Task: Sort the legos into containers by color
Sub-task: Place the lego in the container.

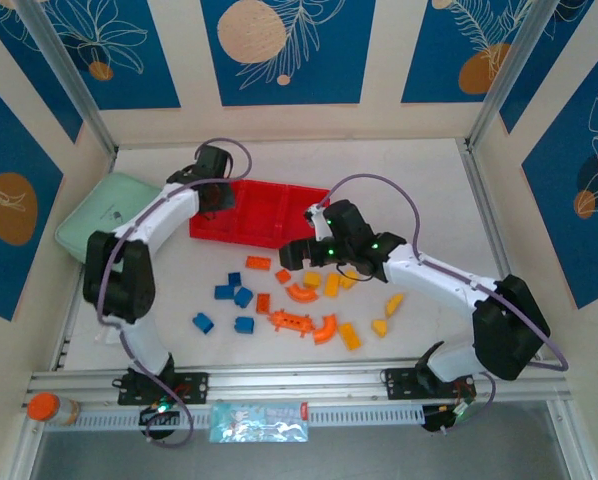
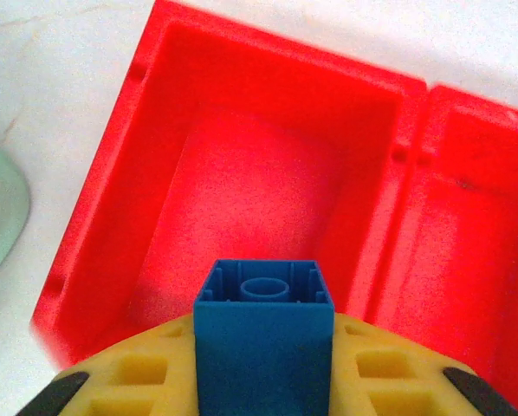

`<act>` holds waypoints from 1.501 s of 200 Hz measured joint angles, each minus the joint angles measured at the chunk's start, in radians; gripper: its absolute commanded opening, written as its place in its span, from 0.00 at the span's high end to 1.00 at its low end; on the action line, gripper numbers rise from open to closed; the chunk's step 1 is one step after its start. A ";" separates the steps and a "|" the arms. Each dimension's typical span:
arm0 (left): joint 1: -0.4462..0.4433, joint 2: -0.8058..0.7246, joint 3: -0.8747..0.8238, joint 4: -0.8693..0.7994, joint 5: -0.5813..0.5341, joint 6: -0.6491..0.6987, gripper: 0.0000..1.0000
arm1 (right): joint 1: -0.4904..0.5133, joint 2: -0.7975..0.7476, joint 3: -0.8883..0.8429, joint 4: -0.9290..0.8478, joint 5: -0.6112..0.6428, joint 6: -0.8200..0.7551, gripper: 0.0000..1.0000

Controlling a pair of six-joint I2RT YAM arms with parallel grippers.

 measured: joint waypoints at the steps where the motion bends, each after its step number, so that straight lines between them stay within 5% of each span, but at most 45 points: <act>1: 0.001 0.005 0.003 0.001 0.000 0.002 0.77 | 0.000 0.000 0.001 0.000 0.000 0.000 0.01; 72: 0.028 0.239 0.192 -0.001 -0.011 0.134 0.67 | -0.005 0.015 0.025 -0.027 0.002 -0.016 0.01; 203: 0.032 0.267 0.237 -0.051 -0.031 0.180 0.56 | -0.011 0.044 0.036 -0.027 -0.023 -0.031 0.01; 253: 0.032 0.125 0.208 -0.103 0.007 0.156 0.55 | -0.050 0.005 0.037 -0.028 -0.069 -0.030 0.01; 300: 0.029 -0.211 -0.058 -0.064 0.121 0.077 0.52 | -0.061 -0.041 0.001 -0.016 -0.106 -0.034 0.01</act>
